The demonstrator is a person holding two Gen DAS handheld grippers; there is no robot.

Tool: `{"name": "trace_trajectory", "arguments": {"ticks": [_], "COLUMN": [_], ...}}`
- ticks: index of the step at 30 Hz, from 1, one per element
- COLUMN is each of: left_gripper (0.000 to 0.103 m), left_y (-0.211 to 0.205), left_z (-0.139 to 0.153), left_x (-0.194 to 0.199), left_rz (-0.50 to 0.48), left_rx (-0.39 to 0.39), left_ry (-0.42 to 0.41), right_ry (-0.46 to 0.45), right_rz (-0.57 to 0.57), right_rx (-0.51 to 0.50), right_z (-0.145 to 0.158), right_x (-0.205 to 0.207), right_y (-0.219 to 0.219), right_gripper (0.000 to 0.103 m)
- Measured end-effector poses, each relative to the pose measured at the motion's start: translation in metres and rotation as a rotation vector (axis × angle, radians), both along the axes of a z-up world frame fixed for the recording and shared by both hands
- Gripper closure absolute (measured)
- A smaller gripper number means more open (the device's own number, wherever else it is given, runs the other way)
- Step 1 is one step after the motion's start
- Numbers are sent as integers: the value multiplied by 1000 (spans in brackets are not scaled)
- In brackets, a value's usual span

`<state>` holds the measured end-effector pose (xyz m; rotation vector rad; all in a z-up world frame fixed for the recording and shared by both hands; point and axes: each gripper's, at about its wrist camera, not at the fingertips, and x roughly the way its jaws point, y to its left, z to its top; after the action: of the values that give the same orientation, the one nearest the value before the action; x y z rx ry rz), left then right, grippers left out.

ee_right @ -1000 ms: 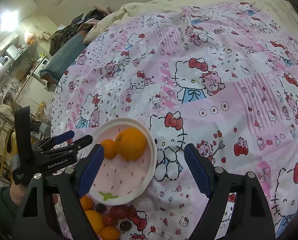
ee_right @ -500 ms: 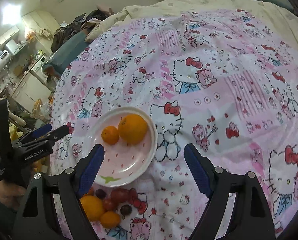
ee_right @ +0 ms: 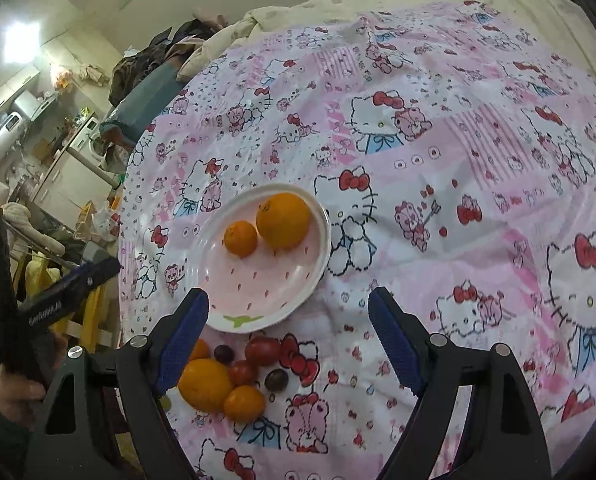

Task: Organize fruits
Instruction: 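Withdraw both open grippers from the plate back toward the fruit cluster, then grasp another large orange from the cluster with the left gripper and lift it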

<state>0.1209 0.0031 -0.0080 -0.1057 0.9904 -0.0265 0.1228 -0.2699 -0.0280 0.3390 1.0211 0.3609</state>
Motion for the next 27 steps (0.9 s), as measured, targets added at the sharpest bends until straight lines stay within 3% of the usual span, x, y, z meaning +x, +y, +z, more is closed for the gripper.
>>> {"name": "trace_trajectory", "arguments": {"ticks": [21,27], "left_gripper": [21,21], "left_y": [-2,-33], "left_z": [-31,-66], "left_x": [-34,-41], "left_rz": [8,-124], "left_rx": [-23,7], "left_ry": [109,256], "right_ry": [93,116], "right_rz": [-37,-124], "right_rx": [22,45], "right_z": [-22,-26], "right_x": [-19,-13], "right_y": [9,-7], "right_gripper": [19,18]}}
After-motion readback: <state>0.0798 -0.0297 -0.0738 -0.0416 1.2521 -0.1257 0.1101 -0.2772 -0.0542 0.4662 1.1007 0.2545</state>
